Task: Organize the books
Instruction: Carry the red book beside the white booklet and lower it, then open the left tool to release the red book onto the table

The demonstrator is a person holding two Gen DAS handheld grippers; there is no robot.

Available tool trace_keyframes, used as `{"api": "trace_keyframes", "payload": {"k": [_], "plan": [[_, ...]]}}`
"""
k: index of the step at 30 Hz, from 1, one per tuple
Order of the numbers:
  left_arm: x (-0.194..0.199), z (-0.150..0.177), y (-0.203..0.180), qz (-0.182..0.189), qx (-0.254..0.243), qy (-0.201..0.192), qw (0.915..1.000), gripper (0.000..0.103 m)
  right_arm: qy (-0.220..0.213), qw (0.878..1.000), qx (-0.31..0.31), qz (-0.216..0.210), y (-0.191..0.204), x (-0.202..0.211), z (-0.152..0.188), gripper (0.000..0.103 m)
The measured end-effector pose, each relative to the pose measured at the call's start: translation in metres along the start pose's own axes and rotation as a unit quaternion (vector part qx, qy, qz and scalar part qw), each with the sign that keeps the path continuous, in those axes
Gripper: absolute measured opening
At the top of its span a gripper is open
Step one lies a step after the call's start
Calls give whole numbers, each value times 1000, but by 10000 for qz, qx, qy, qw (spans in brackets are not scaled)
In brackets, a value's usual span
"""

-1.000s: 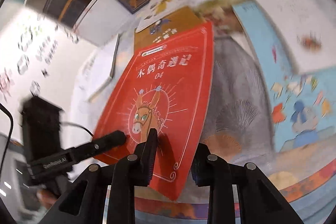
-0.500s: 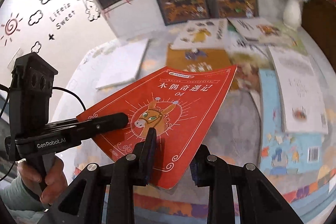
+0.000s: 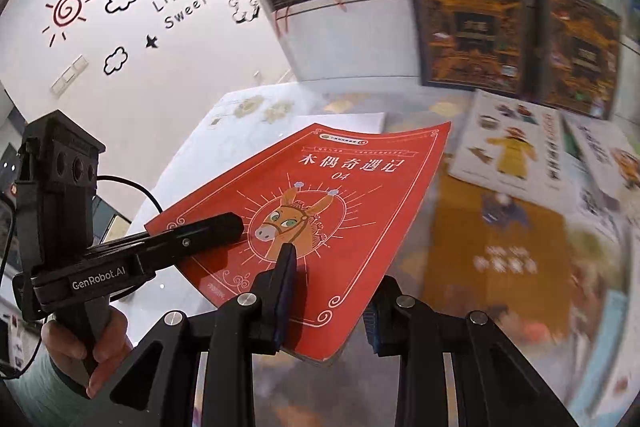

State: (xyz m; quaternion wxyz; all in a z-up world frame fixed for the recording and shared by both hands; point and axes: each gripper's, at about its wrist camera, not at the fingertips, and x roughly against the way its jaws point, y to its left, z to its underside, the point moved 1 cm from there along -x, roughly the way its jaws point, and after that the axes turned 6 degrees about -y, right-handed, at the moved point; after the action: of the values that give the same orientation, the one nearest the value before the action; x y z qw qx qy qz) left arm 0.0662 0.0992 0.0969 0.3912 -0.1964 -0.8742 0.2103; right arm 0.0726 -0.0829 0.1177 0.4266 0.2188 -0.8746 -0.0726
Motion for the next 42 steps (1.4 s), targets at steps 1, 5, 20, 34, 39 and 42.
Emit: {"api": "trace_keyframes", "payload": {"k": [1, 5, 20, 34, 39, 42], "plan": [[-4, -4, 8, -71, 35, -14, 10000, 18, 40, 10000, 1, -47, 1, -10, -5, 29], [-21, -17, 37, -259, 240, -59, 9994, 18, 226, 9995, -45, -212, 0, -51, -23, 29], [-64, -31, 90, -577, 542, -130, 9968, 19, 550, 9978, -202, -306, -17, -128, -47, 30], [-64, -15, 117, -977, 1087, -55, 9892, 21, 1058, 9930, -483, -198, -29, -158, -35, 53], [-41, -6, 125, -1209, 1246, -138, 9847, 21, 1309, 9899, -551, -29, -36, -157, -20, 54], [-28, 1, 120, -1274, 1192, -120, 9846, 24, 1350, 9888, -628, -68, -38, -140, -2, 54]]}}
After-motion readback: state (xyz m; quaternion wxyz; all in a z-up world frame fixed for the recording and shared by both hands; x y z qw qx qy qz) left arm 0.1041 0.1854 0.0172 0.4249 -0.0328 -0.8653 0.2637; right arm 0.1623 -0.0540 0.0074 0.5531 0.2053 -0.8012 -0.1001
